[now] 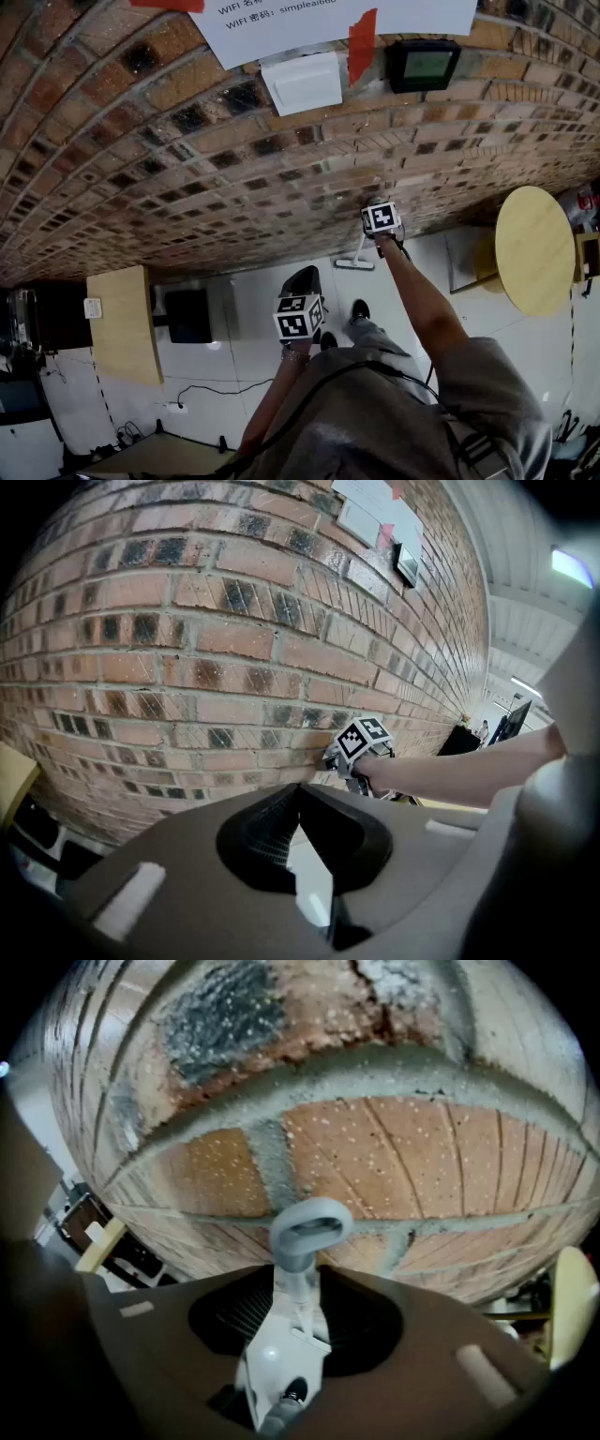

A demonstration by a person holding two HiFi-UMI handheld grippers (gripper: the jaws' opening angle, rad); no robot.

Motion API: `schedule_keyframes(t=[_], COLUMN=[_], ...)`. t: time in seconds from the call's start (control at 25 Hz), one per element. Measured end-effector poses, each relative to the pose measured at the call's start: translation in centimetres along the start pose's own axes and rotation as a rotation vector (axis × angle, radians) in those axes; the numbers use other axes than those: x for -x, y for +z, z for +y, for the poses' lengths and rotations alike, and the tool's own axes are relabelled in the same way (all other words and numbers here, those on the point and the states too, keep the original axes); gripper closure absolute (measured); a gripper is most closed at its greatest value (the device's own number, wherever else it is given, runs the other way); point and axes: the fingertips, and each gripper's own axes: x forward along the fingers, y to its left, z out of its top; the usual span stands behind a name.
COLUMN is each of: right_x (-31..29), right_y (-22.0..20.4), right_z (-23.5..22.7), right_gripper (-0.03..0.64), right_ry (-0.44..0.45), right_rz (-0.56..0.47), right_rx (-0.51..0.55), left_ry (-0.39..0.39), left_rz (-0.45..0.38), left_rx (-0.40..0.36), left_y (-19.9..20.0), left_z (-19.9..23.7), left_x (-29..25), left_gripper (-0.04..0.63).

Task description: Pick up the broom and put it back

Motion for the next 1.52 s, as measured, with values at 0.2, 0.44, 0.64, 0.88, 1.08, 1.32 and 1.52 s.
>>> schedule_keyframes(t=[0.2, 0.44, 0.64, 0.88, 1.08, 1.32, 1.52], right_x=[0.1, 1.5, 4.1, 10.3, 17.7, 24.5, 26.4], right_y=[0.4, -0.8, -3.2, -5.2, -5.3, -6.1, -8.7], right_z=[-1.5, -0.4, 1.6, 5.6, 10.7, 14.9, 17.1], right_gripper=[0.518, 0.522, 0.523, 0.525, 0.525, 0.523, 0.523], right_ry=[-0.083, -0.061, -0.060, -0.093, -0.105, -0.109, -0.066], right_rz=[-0.029, -0.080, -0.113, -0.208, -0.334, -0.392, -0.352], right_rx=[-0.031, 0.013, 0.037, 0.077, 0.096, 0.045, 0.003], left_ry=[-0.002, -0.037, -0.072, -0.118, -0.166, -0.210, -0.207], left_rz=[0.002, -0.007, -0.015, -0.037, -0.058, -0.064, -0.057], left_rx=[0.011, -0.011, -0.038, -0.074, -0.099, -0.118, -0.164], left_y=[0.6, 1.3, 0.8, -0.6, -2.2, -4.2, -4.6], left_z=[0.7, 0.1, -0.2, -0.3, -0.6, -2.2, -4.3], left_x=[-1.4, -1.7, -0.6, 2.5, 5.8, 8.0, 9.0], left_gripper=[0.627, 0.627, 0.627, 0.627, 0.627, 0.624, 0.624])
